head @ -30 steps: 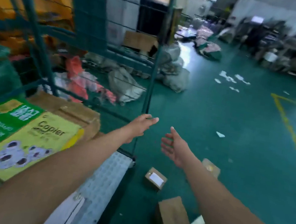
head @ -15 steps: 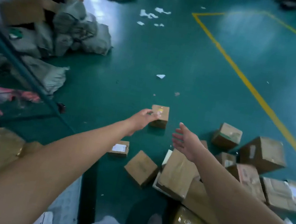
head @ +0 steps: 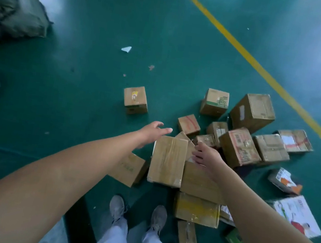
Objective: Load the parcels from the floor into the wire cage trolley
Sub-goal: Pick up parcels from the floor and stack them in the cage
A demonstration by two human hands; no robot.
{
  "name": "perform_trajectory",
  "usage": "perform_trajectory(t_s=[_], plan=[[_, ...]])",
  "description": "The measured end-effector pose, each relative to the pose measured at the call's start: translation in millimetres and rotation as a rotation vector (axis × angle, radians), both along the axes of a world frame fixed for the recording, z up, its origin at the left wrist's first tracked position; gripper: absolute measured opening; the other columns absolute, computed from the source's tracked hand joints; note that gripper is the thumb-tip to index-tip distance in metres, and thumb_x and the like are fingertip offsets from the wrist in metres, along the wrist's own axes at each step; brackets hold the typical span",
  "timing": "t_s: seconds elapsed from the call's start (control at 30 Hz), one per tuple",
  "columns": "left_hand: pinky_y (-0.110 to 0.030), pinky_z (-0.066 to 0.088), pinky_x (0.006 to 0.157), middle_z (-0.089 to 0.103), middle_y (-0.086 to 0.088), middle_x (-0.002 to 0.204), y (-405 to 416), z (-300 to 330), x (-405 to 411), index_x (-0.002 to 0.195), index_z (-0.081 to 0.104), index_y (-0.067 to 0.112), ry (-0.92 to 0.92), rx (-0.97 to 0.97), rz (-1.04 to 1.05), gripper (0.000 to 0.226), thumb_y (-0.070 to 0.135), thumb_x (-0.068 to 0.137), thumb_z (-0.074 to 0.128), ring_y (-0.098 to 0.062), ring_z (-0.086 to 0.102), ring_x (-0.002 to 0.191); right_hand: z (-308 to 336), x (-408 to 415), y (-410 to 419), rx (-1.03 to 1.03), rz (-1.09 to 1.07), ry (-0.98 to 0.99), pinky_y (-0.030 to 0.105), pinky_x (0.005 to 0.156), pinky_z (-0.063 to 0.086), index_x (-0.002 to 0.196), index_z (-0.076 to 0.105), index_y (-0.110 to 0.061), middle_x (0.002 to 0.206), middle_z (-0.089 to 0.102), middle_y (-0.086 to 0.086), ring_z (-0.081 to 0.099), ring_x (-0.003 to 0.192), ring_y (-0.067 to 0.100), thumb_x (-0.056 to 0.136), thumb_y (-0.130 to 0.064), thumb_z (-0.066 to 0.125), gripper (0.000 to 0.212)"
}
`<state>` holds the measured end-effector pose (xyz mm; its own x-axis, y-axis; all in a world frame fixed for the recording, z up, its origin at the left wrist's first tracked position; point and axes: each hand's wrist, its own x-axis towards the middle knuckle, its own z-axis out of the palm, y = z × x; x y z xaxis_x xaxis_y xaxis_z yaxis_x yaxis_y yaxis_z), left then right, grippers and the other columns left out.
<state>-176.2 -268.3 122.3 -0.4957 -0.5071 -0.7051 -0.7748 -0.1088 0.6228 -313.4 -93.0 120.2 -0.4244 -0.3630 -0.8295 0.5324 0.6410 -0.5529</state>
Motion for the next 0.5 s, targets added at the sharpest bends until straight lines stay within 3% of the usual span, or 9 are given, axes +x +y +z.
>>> perform_trajectory(t_s=[0.1,0.2,0.27,0.37,0.5], plan=[[-0.043,0.034,0.114,0.039,-0.004,0.161,-7,-48,-13,0.157,0.034,0.024,-0.045,0.006,-0.044,0.076,0.061,0.095,0.058,-0.027,0.039,0.145,-44,-6,2,0.058,-0.012,0.008,0.035,0.088,0.054,0.115,0.064,-0.013,0.118,0.068,0.011,0.066,0.103,0.024,0.106,-0.041,0.050,0.033],[-0.044,0.034,0.114,0.034,-0.005,0.163,-14,-94,-15,0.158,0.033,0.023,-0.083,0.019,-0.061,0.075,0.059,0.097,0.057,-0.029,0.037,0.147,-91,-5,3,0.124,0.005,0.008,0.045,0.103,0.051,0.114,0.065,-0.014,0.129,0.063,0.019,0.061,0.122,0.037,0.106,-0.043,0.051,0.033],[-0.045,0.034,0.114,0.033,-0.006,0.163,-22,-136,-13,0.158,0.032,0.023,-0.119,0.049,-0.072,0.075,0.059,0.097,0.057,-0.030,0.037,0.146,-132,-3,1,0.154,0.005,-0.010,0.045,0.105,0.050,0.110,0.066,-0.016,0.134,0.061,0.021,0.058,0.126,0.038,0.105,-0.043,0.051,0.030],[-0.050,0.035,0.117,0.034,-0.007,0.163,-29,-190,-6,0.159,0.028,0.024,-0.158,0.101,-0.054,0.081,0.062,0.095,0.059,-0.031,0.039,0.145,-184,-1,-3,0.189,0.032,-0.001,0.040,0.092,0.053,0.128,0.062,-0.012,0.122,0.065,0.016,0.064,0.108,0.028,0.105,-0.046,0.051,0.043],[-0.054,0.038,0.116,0.025,-0.005,0.167,-29,-266,8,0.162,0.017,0.027,-0.227,0.196,0.000,0.084,0.059,0.097,0.059,-0.030,0.035,0.148,-261,4,-5,0.242,0.072,-0.002,0.045,0.103,0.052,0.136,0.057,-0.014,0.131,0.061,0.020,0.060,0.122,0.035,0.104,-0.050,0.049,0.049]])
